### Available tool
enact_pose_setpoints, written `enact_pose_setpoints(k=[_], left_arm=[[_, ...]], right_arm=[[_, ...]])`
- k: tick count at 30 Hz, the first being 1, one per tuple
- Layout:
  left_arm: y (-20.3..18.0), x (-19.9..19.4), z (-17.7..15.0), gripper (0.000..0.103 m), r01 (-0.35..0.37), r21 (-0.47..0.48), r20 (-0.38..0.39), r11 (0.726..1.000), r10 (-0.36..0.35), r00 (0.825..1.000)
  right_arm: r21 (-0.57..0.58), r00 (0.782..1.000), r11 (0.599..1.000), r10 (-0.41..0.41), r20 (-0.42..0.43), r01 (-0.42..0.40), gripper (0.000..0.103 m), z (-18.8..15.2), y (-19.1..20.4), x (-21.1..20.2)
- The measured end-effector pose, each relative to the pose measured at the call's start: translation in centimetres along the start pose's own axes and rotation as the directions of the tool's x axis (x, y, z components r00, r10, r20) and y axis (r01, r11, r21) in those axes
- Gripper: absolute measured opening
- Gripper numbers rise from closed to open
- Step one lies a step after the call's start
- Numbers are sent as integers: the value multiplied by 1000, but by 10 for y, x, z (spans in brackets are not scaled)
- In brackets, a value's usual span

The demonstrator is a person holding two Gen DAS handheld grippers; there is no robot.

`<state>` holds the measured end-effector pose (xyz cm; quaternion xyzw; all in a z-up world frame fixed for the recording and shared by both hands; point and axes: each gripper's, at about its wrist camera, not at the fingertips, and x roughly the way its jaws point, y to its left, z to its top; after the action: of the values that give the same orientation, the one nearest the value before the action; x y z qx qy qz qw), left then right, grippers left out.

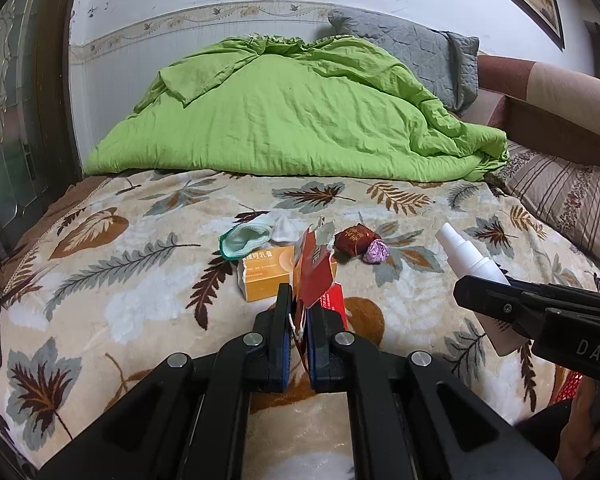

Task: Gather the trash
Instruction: 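Lift the red box with the left tool while the right tool lifts the spray bottle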

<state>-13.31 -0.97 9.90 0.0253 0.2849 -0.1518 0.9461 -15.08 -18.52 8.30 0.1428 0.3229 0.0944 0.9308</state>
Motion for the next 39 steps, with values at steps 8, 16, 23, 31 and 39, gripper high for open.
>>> enact_pose_setpoints(k=[8, 16, 23, 31, 39], left_arm=[[-1, -2, 1, 6, 3, -5, 4, 1000, -3, 1000], [-1, -5, 5, 6, 24, -13, 18, 1000, -23, 1000], [-7, -5, 3, 6, 36, 3, 17, 999, -36, 999], [-7, -7, 5, 6, 50, 6, -7, 999, -50, 999], [-15, -32, 7, 6, 53, 33, -18, 998, -53, 998]], right_arm=[[7, 1000, 1000, 2, 0, -2, 33, 0, 0, -1], [90, 1000, 996, 10, -2, -10, 33, 8, -10, -18], [84, 1000, 996, -9, 2, 9, 33, 8, -12, -36], [85, 1000, 996, 9, -16, -7, 33, 5, -8, -44], [134, 999, 990, 50, -20, -46, 33, -1, -12, -69]])
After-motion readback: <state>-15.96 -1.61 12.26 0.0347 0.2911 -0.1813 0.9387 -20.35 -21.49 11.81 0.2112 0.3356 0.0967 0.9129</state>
